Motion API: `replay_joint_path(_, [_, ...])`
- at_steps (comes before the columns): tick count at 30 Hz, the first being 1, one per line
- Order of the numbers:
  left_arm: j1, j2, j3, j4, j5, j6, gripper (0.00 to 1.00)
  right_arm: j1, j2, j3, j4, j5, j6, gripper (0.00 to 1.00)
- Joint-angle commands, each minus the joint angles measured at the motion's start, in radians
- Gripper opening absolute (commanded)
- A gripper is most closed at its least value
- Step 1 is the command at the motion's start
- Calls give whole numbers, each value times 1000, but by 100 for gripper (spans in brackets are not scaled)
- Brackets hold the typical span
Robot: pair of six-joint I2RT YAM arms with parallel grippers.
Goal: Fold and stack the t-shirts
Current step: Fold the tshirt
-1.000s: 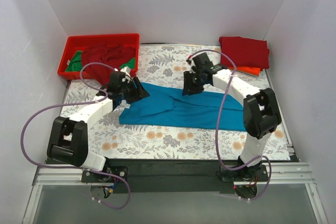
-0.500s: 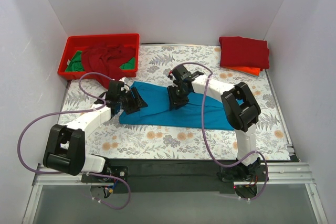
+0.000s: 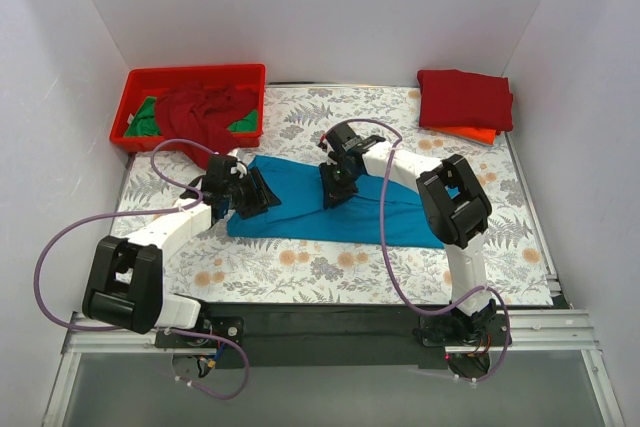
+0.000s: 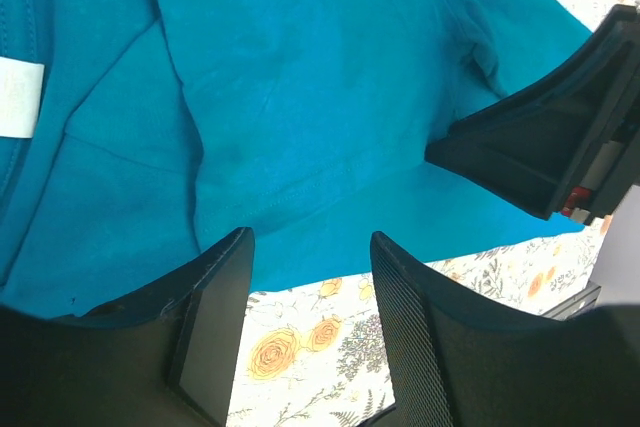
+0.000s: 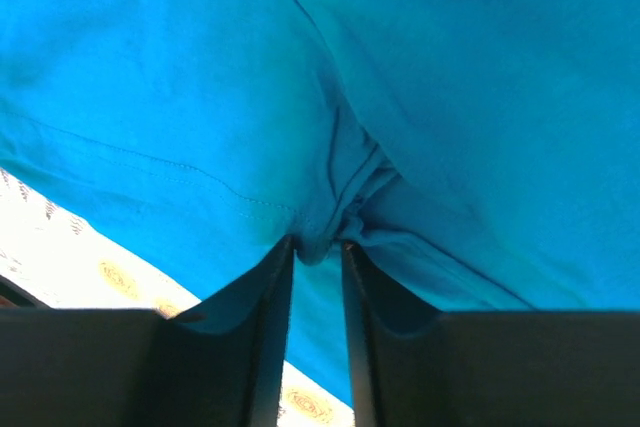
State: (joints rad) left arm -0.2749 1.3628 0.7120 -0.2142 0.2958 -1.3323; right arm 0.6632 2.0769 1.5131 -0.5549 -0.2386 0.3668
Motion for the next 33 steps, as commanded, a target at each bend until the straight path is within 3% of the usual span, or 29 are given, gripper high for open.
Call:
replay_joint_path(1, [0,2,-14,-17,-18,-5,48,3,3,45,-2,-16,4,30])
replay_joint_path(3, [2,2,-14,-28,-35,-4,46,6,0,45,-2,-16,6,22])
replay_joint_path(10, [0,4,-5,-70,-101,-5,44,6,-9,44,-2,-21,12,13])
replay_joint_path(13, [0,9,-5,-70,-103,-4,44,6,-14,36,-2,-22,14,1])
replay_joint_path(33, [0,151,18,-22,-93,2,26,4,-35,22,-3,-28,18,1])
